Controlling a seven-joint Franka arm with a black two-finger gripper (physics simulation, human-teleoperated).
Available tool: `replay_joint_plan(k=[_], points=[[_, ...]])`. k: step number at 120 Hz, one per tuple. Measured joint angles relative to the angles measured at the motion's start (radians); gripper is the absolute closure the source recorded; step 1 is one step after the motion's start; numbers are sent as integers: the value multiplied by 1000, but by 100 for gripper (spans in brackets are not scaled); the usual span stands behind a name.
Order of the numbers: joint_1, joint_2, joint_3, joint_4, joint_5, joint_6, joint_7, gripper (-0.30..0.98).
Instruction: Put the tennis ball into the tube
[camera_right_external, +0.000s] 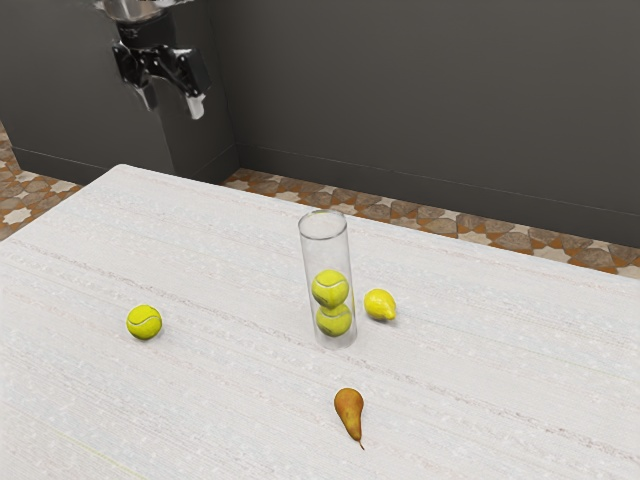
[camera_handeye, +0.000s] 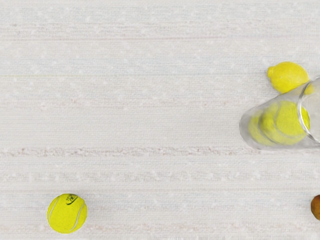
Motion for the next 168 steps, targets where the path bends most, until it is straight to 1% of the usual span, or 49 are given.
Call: replay_joint_plan(k=[8, 16, 20, 25, 35, 43, 53, 60, 63, 66, 69, 77, 80, 83, 92, 104, 131, 149, 168], points=[[-56, 2, 0, 1, 21, -12, 16, 2], [-70, 8, 0, -16, 34, -9, 30, 2], [-66, -1, 0, -58, 36, -4, 35, 2], [-46, -34, -1, -161, 30, 6, 39, 2], [53, -115, -1, -416, 20, 57, 48, 2], [153, -140, 10, -580, 16, 127, 55, 2], [292, -125, 29, -735, 13, 242, 65, 2], [386, -93, 36, -791, 11, 328, 71, 2], [405, -77, 38, -802, 8, 361, 74, 2], [392, -60, 39, -809, 3, 391, 77, 2], [346, -45, 39, -814, -2, 419, 79, 2], [176, -16, 38, -823, -15, 481, 86, 2], [141, -10, 38, -831, -22, 502, 88, 2], [128, -7, 38, -853, -35, 524, 90, 2], [137, 3, 39, -892, -70, 581, 98, 2], [158, 36, 40, -898, -94, 640, 110, 2], [243, 167, 38, -799, -150, 725, 151, 2], [247, 251, 11, -794, -209, 761, 178, 2], [250, 277, 6, -803, -247, 782, 202, 2]])
